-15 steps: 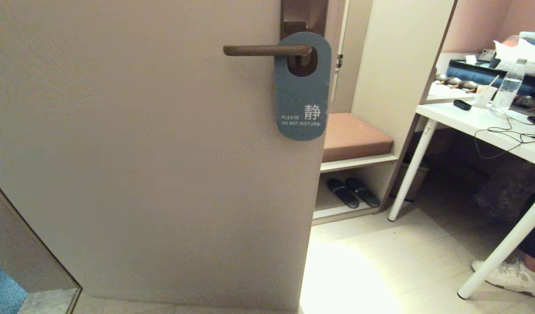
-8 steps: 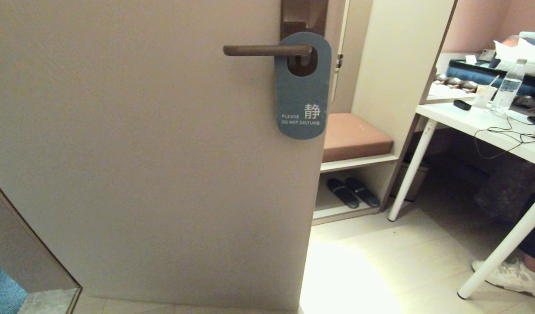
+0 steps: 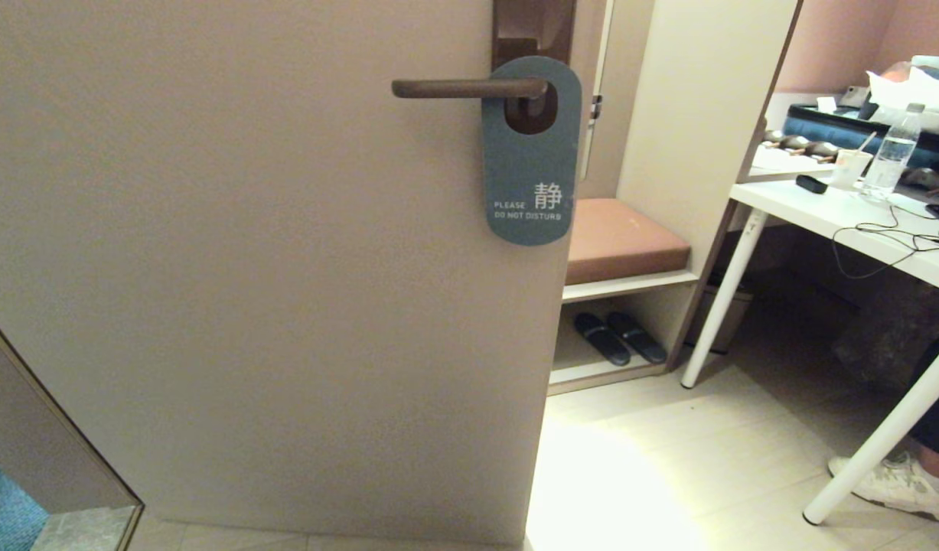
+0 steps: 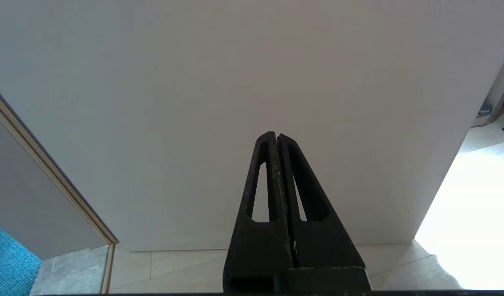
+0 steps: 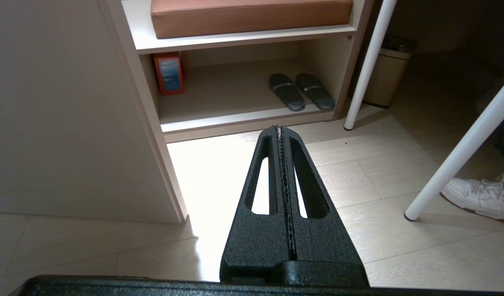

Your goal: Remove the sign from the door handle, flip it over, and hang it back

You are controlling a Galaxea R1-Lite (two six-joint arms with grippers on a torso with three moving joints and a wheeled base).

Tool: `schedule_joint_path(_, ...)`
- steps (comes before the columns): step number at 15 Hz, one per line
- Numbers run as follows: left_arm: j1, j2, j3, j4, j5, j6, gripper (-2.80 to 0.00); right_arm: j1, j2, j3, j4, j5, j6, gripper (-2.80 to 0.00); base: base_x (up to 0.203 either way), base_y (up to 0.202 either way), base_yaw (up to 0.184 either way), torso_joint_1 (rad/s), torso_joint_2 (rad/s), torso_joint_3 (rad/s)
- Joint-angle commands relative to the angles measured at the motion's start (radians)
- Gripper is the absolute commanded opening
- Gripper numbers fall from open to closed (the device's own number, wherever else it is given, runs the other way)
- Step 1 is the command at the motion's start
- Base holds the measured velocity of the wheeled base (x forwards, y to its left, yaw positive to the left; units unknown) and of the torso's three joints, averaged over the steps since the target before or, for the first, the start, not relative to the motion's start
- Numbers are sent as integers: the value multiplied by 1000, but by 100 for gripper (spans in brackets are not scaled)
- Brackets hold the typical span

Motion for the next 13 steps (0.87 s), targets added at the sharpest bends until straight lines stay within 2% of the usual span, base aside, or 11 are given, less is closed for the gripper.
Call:
schedule_joint_path(1, 0, 0, 0, 0, 0, 1, -280, 0, 0, 0, 2, 1, 0, -280, 0, 0, 0, 0, 0, 0)
schedule_joint_path(13, 0, 0, 0, 0, 0, 1, -280, 0, 0, 0, 0, -1, 2, -280, 0, 0, 0, 0, 0, 0)
